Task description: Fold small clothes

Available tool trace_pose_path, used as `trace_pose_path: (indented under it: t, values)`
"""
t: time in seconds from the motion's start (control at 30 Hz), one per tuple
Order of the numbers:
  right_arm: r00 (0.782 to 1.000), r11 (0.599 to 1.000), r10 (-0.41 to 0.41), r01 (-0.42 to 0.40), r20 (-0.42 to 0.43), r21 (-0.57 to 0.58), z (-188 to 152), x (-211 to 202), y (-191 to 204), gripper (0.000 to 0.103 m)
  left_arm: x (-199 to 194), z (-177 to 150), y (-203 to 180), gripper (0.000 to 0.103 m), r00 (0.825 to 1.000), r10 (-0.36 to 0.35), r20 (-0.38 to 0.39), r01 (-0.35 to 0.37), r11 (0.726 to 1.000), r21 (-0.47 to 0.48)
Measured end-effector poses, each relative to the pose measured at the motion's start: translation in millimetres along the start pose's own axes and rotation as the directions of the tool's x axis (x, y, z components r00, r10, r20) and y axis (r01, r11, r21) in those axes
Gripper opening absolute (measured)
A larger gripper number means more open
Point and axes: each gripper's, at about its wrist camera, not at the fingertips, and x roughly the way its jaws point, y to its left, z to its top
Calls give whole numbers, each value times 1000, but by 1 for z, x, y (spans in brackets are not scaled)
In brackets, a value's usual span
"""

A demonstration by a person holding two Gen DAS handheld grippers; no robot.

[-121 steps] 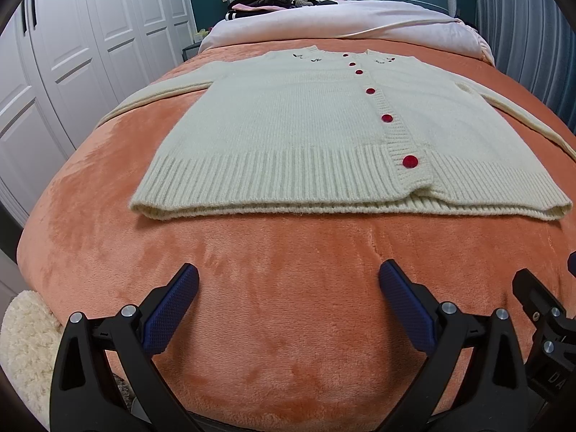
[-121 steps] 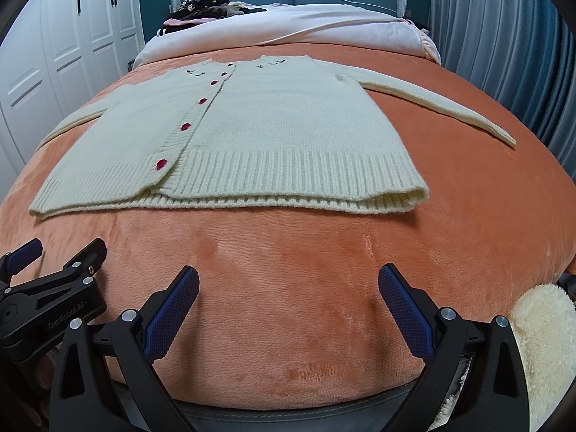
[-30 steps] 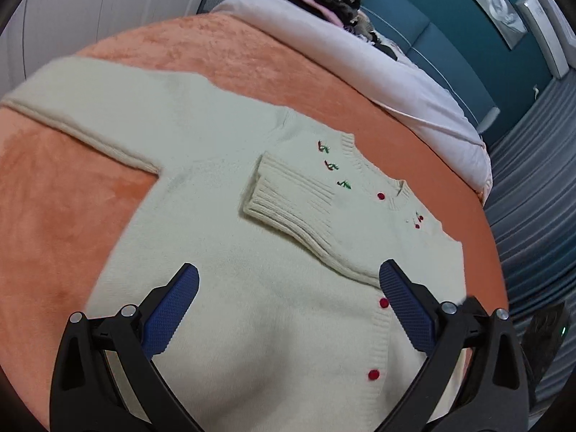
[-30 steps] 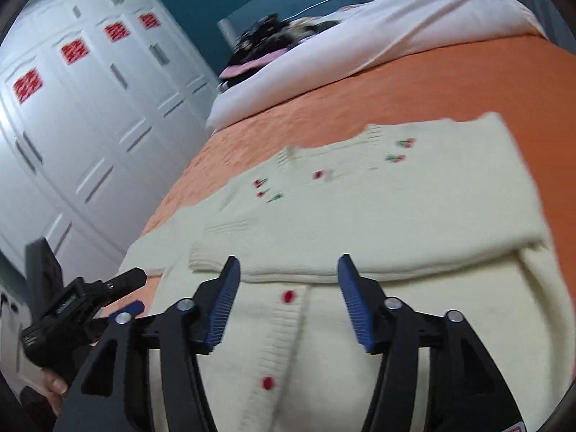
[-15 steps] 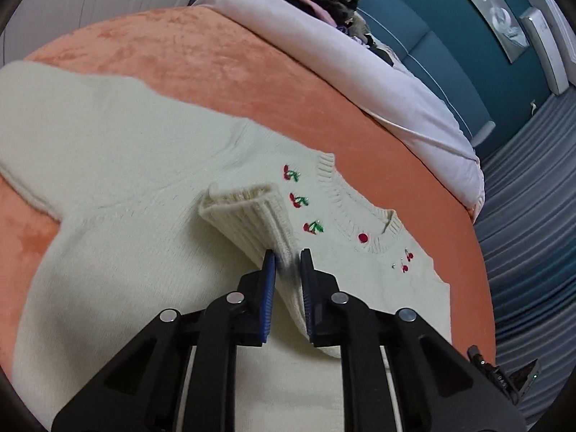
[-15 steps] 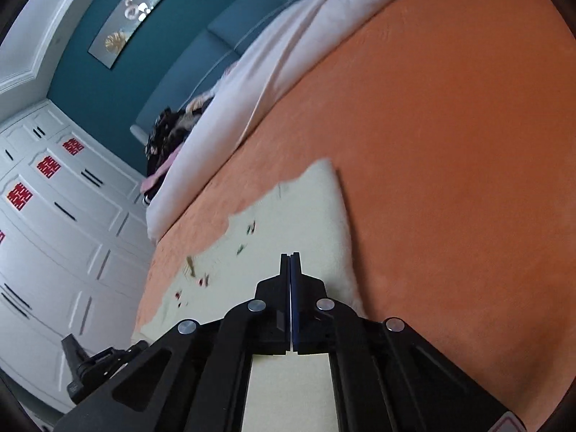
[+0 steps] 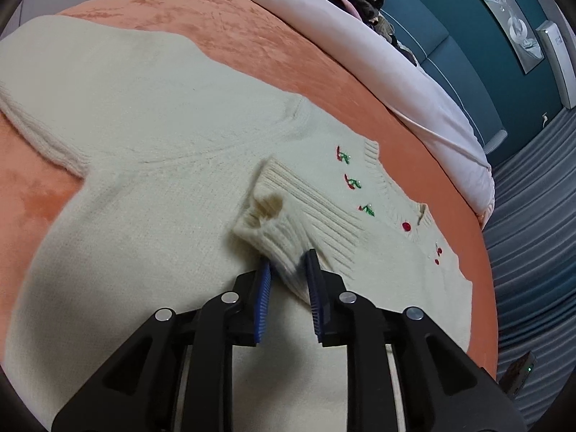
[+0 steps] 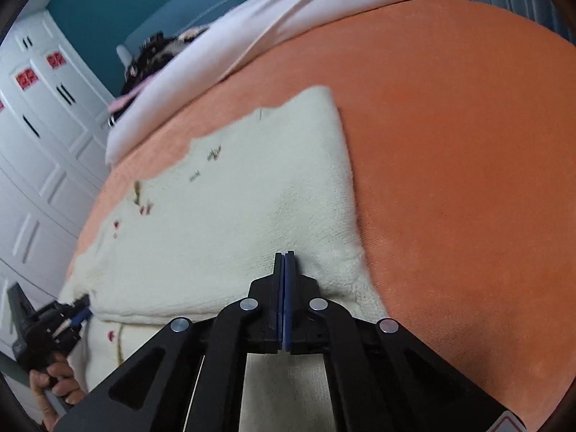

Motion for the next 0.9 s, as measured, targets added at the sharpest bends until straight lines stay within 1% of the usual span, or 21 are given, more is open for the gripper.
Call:
trace_pose_path:
  t: [0.03, 0.07, 0.1, 0.13, 0.2, 0.27, 0.37, 0.4, 0.43, 0.47, 0.5, 0.53, 0.57, 0.63, 0.67, 0.7, 0.77, 0.8, 0.83, 0.87, 0.9]
  values:
    - [1000, 1000, -7, 7, 6, 10, -1, -6, 4, 0, -9, 3, 6, 28, 1000, 3, 22, -3, 1000, -5]
    - [1000, 1000, -19, 19, 23, 12, -5, -15, 10, 1, -19, 8, 14, 37, 999, 12, 45, -11, 1000, -14]
    - [999, 1000, -18, 19, 35, -2, -10, -20, 16, 8, -30, 12, 26, 43, 997, 20, 70, -18, 999, -30]
    - [999, 999, -23, 24, 42, -28, -19, -27, 17, 11, -43, 19, 43, 51, 994, 39, 99, -34, 998, -57]
    - [998, 994, -48, 51, 41, -96, -41, -31, 27, 17, -69, 36, 83, 56, 985, 89, 147, -71, 989, -127]
    - [999, 993, -45, 47, 20, -105, -62, -31, 30, 22, -96, 57, 132, 62, 963, 183, 197, -136, 964, -230]
    - [999, 995, -27, 30, 40, -90, -67, -39, 23, 38, -132, 90, 206, 66, 923, 296, 246, -185, 902, -391]
    - [999, 995, -29, 33, 38, -97, -68, -36, 26, 39, -139, 100, 228, 66, 910, 334, 247, -200, 874, -444]
    - [999, 994, -40, 43, 35, -103, -70, -40, 16, 39, -144, 109, 249, 65, 900, 364, 238, -210, 843, -495]
    - [998, 992, -50, 53, 34, -113, -69, -38, 14, 42, -146, 116, 267, 60, 901, 363, 236, -193, 824, -532]
    - [998, 990, -55, 60, 35, -132, -69, -35, 19, 47, -147, 122, 280, 56, 905, 351, 242, -165, 812, -560]
    - [998, 987, -58, 63, 36, -147, -71, -37, 19, 49, -147, 129, 287, 51, 905, 349, 244, -153, 802, -577]
    - [997, 985, -64, 69, 38, -160, -77, -41, 17, 52, -145, 135, 288, 39, 906, 352, 234, -163, 801, -576]
    - [996, 980, -76, 82, 40, -180, -80, -42, 17, 55, -136, 148, 282, 11, 919, 346, 189, -194, 814, -547]
    - [996, 980, -75, 81, 40, -184, -81, -43, 16, 57, -137, 154, 274, 10, 917, 348, 197, -196, 821, -537]
    - [997, 980, -72, 78, 39, -184, -81, -43, 15, 58, -142, 159, 262, 10, 912, 340, 231, -181, 837, -516]
    - [997, 982, -61, 67, 38, -178, -81, -43, 11, 58, -151, 173, 217, 9, 905, 283, 317, -134, 898, -419]
    - [998, 983, -55, 61, 38, -174, -81, -42, 9, 58, -158, 176, 188, 9, 904, 242, 352, -112, 930, -350]
    - [998, 984, -49, 55, 38, -169, -80, -42, 8, 58, -165, 177, 152, 9, 905, 180, 386, -82, 962, -259]
    - [998, 985, -44, 50, 40, -166, -81, -43, 6, 58, -168, 173, 114, 9, 907, 118, 405, -52, 984, -170]
    - [998, 986, -38, 44, 42, -162, -81, -43, 5, 58, -171, 165, 77, 9, 910, 47, 411, -15, 997, -82]
